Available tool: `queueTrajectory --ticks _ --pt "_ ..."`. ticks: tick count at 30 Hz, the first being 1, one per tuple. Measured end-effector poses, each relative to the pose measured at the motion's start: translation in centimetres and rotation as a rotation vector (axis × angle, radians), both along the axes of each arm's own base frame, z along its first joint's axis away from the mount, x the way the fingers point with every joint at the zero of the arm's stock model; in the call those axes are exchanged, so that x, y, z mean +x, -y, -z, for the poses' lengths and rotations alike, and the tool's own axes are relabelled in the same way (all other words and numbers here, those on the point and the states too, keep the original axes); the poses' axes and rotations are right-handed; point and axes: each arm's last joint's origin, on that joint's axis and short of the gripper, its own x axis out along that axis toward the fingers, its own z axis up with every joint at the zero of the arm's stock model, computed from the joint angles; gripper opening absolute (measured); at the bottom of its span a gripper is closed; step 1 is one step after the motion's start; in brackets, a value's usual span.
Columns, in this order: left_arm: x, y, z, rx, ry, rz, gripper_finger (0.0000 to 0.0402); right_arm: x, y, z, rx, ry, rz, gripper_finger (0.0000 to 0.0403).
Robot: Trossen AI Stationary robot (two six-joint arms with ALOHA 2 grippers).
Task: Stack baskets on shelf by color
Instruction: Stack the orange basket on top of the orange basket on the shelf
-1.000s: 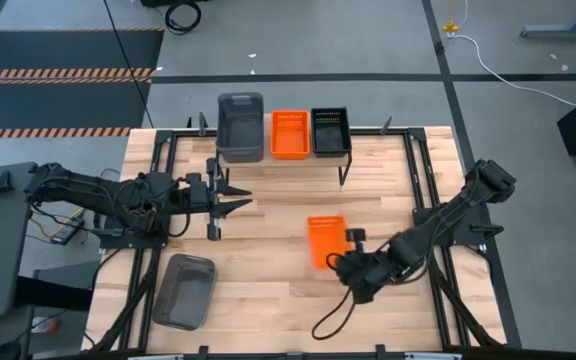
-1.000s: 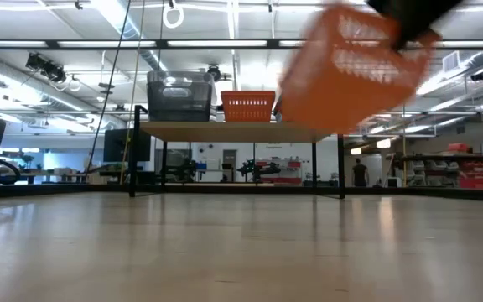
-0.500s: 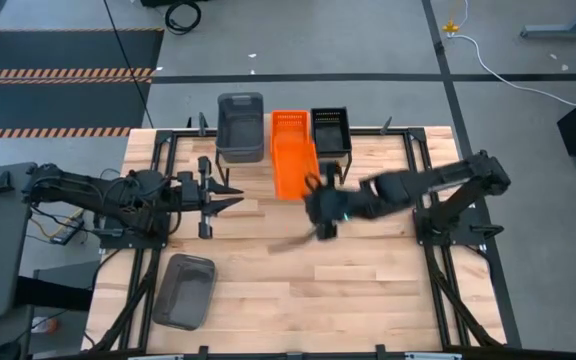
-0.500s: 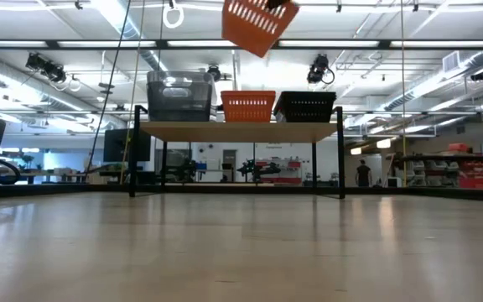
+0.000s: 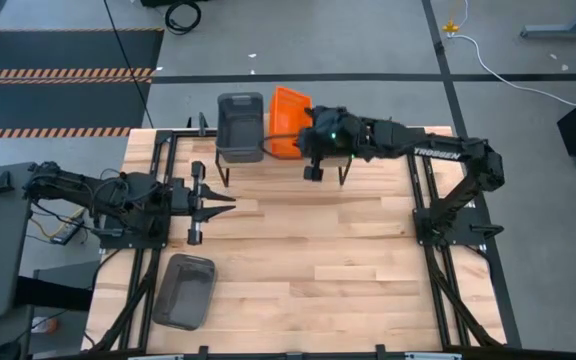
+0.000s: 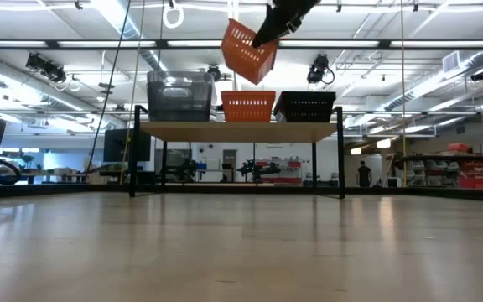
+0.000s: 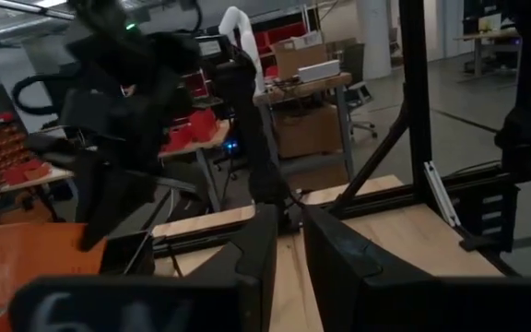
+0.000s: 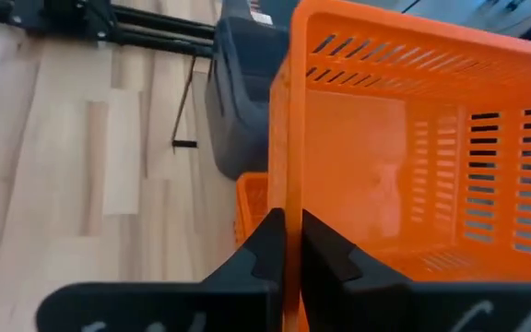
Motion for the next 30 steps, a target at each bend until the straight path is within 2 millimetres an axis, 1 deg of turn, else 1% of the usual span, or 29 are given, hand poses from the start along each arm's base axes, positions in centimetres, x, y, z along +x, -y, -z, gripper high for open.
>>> queueTrajectory --ticks 3,7,9,12,15,20,30 --pt "0.0 0.0 0.0 0.0 -0.001 0.002 0.0062 -0.2 0.9 0.8 0.042 -0.01 -0.022 0.0022" --pt "0.1 0.0 0.0 -0.001 -0.003 0.002 0.0063 -0.2 1.4 2.0 0.051 -0.029 -0.014 0.002" --pt "0.1 0.0 0.0 -0.007 -0.002 0.002 0.0063 -0.2 1.7 2.7 0.055 -0.045 -0.007 0.0024" --pt "0.1 0.0 0.0 -0.007 -0.002 0.002 0.0061 -0.3 2.1 3.2 0.053 -0.048 0.005 0.0032" --pt "0.1 0.0 0.0 -0.007 -0.003 0.002 0.006 -0.4 2.4 3.4 0.045 -0.052 0.028 0.0039" --pt "0.1 0.0 0.0 -0.007 -0.003 0.002 0.0063 -0.3 2.4 3.3 0.041 -0.041 0.028 0.0053" --pt "0.1 0.0 0.1 -0.008 -0.003 0.002 0.0057 -0.3 2.5 3.2 0.042 -0.031 0.058 0.011"
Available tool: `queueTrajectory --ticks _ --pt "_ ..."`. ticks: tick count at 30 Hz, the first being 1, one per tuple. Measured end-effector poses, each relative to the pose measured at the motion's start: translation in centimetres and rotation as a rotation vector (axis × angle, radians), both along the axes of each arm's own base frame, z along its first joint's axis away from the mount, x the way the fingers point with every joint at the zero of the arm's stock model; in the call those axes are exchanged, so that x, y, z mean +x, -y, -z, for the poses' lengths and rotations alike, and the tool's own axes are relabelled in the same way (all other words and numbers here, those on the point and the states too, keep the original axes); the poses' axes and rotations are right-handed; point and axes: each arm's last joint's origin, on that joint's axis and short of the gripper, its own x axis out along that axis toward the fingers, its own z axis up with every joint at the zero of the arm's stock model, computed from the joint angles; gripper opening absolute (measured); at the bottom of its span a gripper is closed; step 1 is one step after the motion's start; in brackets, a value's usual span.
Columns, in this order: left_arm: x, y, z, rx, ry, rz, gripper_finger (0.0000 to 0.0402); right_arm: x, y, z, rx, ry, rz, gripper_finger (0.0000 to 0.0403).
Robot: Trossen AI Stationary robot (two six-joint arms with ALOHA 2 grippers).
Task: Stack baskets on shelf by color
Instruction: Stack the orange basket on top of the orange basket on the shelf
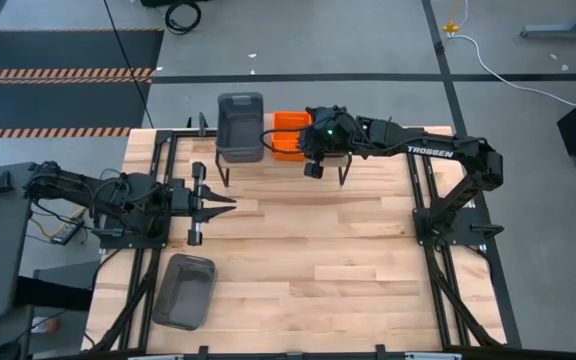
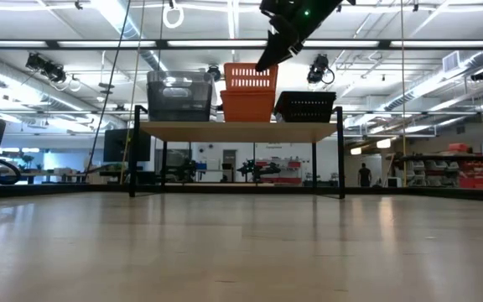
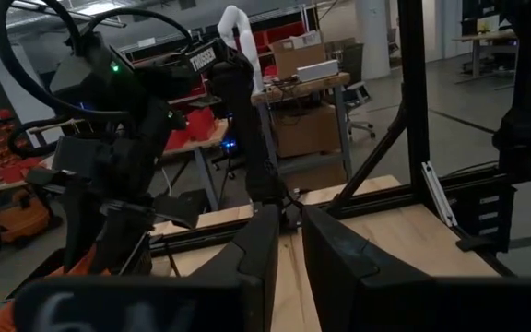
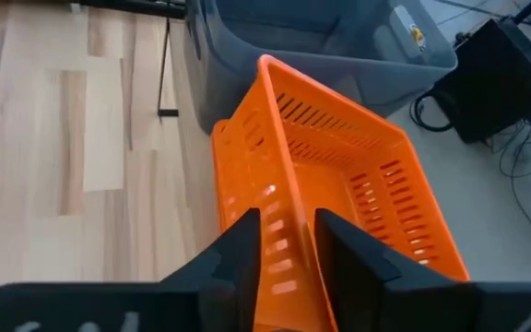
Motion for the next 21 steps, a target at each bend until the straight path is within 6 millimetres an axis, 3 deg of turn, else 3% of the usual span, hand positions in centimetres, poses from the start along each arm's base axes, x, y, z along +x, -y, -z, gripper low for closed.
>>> queueTrajectory --ticks 8,15,21 --pt "0.0 0.0 0.0 0.0 0.0 0.0 0.0061 0.0 0.0 0.8 0.011 -0.013 0.005 0.0146" --pt "0.0 0.0 0.0 0.0 0.0 0.0 0.0061 -0.2 0.0 2.9 -0.025 -0.067 0.028 0.0129" --pt "0.0 0.0 0.0 -0.001 0.0 0.0 0.0055 0.0 -0.2 2.6 -0.034 -0.053 0.017 0.0118"
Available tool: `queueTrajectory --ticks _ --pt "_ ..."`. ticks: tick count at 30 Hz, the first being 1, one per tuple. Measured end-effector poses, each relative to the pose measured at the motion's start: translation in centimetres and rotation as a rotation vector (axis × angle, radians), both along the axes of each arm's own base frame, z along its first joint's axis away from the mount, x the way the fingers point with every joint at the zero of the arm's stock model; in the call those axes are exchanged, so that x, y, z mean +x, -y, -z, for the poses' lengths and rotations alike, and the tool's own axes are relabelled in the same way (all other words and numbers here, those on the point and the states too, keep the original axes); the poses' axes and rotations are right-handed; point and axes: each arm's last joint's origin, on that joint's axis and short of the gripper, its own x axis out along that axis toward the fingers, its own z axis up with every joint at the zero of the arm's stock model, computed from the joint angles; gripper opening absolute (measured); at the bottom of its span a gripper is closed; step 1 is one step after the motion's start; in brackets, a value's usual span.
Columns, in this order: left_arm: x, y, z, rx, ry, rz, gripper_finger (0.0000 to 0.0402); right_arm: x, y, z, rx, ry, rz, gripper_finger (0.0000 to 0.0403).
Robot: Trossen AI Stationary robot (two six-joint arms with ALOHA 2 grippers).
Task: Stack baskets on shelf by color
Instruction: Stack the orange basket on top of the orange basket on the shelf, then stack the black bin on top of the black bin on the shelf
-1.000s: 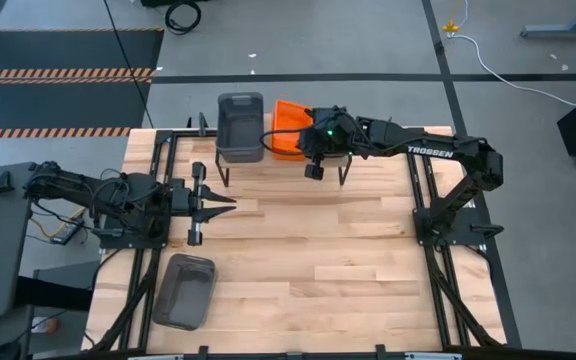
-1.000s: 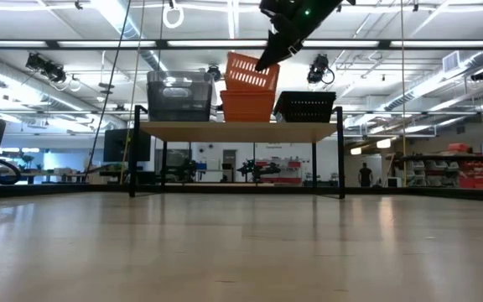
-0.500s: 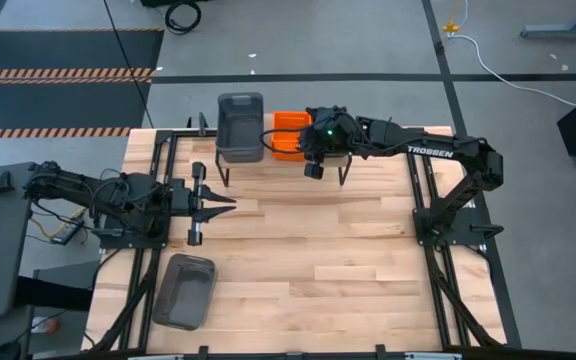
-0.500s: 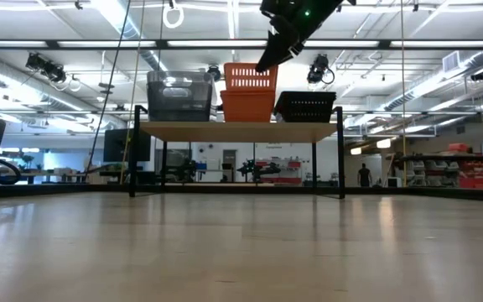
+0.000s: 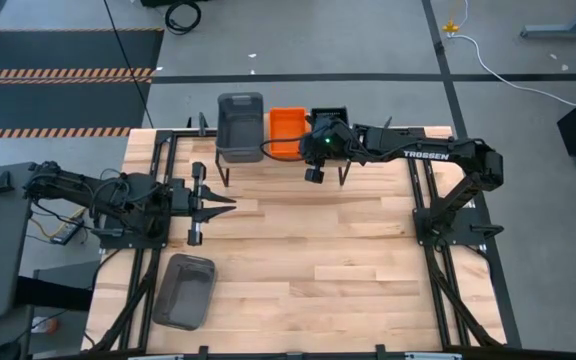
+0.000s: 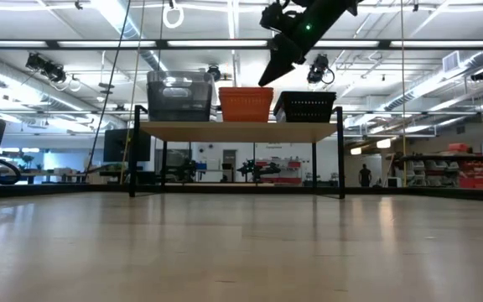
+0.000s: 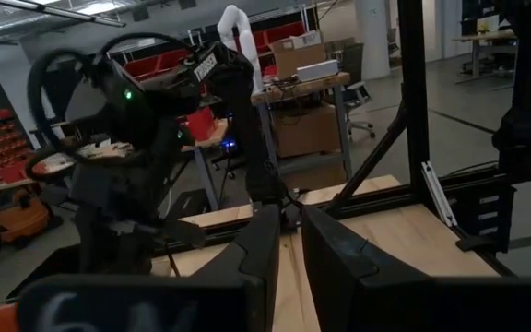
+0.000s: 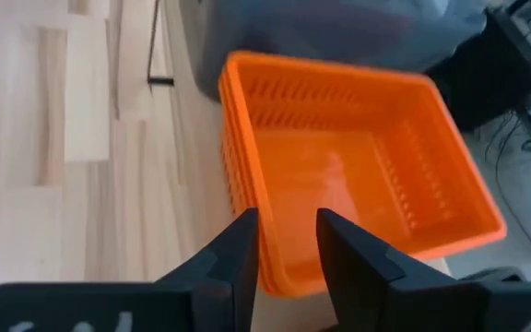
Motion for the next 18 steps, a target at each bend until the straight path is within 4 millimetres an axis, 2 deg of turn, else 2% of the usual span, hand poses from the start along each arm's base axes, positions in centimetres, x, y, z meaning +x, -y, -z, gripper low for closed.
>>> queueTrajectory --ticks 7,11,14,18 --pt "0.0 0.0 0.0 -0.004 -0.003 0.0 0.0059 0.3 -1.1 -2.4 -0.038 0.063 -0.045 0.0118" --pt "0.0 0.0 0.1 -0.026 -0.012 0.001 0.0055 0.2 -2.4 -2.9 -0.015 0.07 -0.066 0.0117" --pt "0.0 0.0 0.5 -0.057 -0.045 0.002 0.0053 -0.3 -3.8 -2.4 0.091 0.017 -0.072 0.0117" --pt "0.0 0.0 1.1 -0.111 -0.11 0.0 0.0057 -1.4 -5.8 -0.4 0.339 -0.156 -0.084 0.0117"
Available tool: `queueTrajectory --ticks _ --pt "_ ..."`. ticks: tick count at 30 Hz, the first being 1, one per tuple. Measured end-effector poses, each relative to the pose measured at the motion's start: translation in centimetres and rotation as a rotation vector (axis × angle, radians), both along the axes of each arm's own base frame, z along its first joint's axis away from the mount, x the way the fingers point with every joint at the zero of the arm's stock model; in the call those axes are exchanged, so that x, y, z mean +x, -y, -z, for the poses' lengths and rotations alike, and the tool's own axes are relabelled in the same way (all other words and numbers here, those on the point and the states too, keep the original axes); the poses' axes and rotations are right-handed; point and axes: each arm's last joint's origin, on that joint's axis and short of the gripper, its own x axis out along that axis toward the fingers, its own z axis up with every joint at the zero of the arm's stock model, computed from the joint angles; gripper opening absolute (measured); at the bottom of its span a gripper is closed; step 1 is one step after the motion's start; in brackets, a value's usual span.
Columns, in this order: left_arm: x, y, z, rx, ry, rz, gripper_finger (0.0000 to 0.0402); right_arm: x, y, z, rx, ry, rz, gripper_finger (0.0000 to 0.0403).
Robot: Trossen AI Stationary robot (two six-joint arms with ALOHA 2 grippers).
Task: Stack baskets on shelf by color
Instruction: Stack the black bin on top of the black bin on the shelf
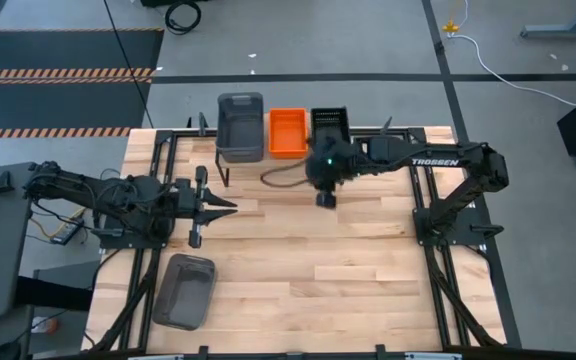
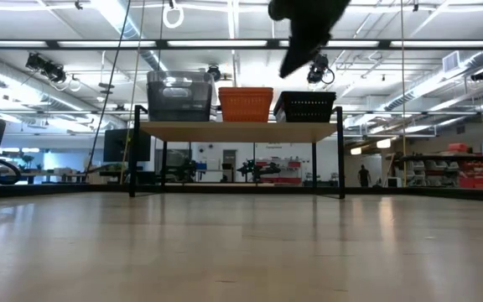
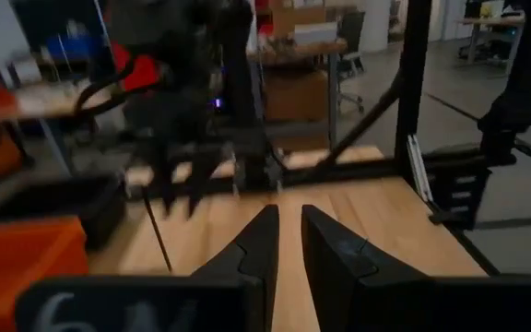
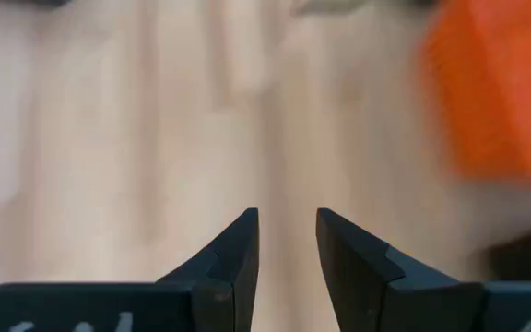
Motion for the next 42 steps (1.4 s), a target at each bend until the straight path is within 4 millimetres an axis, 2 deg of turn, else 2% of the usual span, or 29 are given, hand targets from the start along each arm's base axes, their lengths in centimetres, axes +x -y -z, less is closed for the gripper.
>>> queueTrajectory --ticks 2,5,13,18,22,28,34,37,42 --pt "0.1 0.2 0.6 -0.032 -0.051 0.004 0.0062 -0.5 -1.3 1.2 0.09 -0.078 -0.008 0.0117" --pt "0.5 1.1 1.4 -0.044 -0.118 0.041 0.007 -0.8 -3.5 3.1 0.126 -0.154 -0.045 0.0117" --pt "0.7 5.2 3.0 -0.055 -0.22 0.159 0.0093 -2.6 -8.4 8.5 0.167 -0.293 -0.089 0.0117" --pt "-0.2 8.2 5.3 -0.082 -0.386 0.194 0.0104 -3.9 -10.8 12.1 0.207 -0.291 -0.084 0.0117" --pt "-1.1 10.3 6.6 -0.108 -0.484 0.251 0.0105 -4.7 -12.1 14.3 0.24 -0.257 -0.081 0.0117" --pt "-2.4 12.8 8.4 -0.234 -0.65 0.28 0.0105 -5.4 -13.4 16.1 0.263 -0.161 -0.066 0.0117" --pt "-2.9 14.6 8.3 -0.222 -1.034 0.107 0.0105 -5.5 -14.1 16.6 0.321 -0.099 -0.036 0.0117" --pt "-2.1 16.0 7.6 -0.208 -1.163 0.054 0.0105 -5.7 -14.5 16.5 0.34 -0.097 -0.02 0.0117" --pt "-0.2 19.3 7.4 -0.241 -1.269 0.084 0.0105 -6.1 -15.6 16.5 0.317 -0.084 -0.022 0.0117"
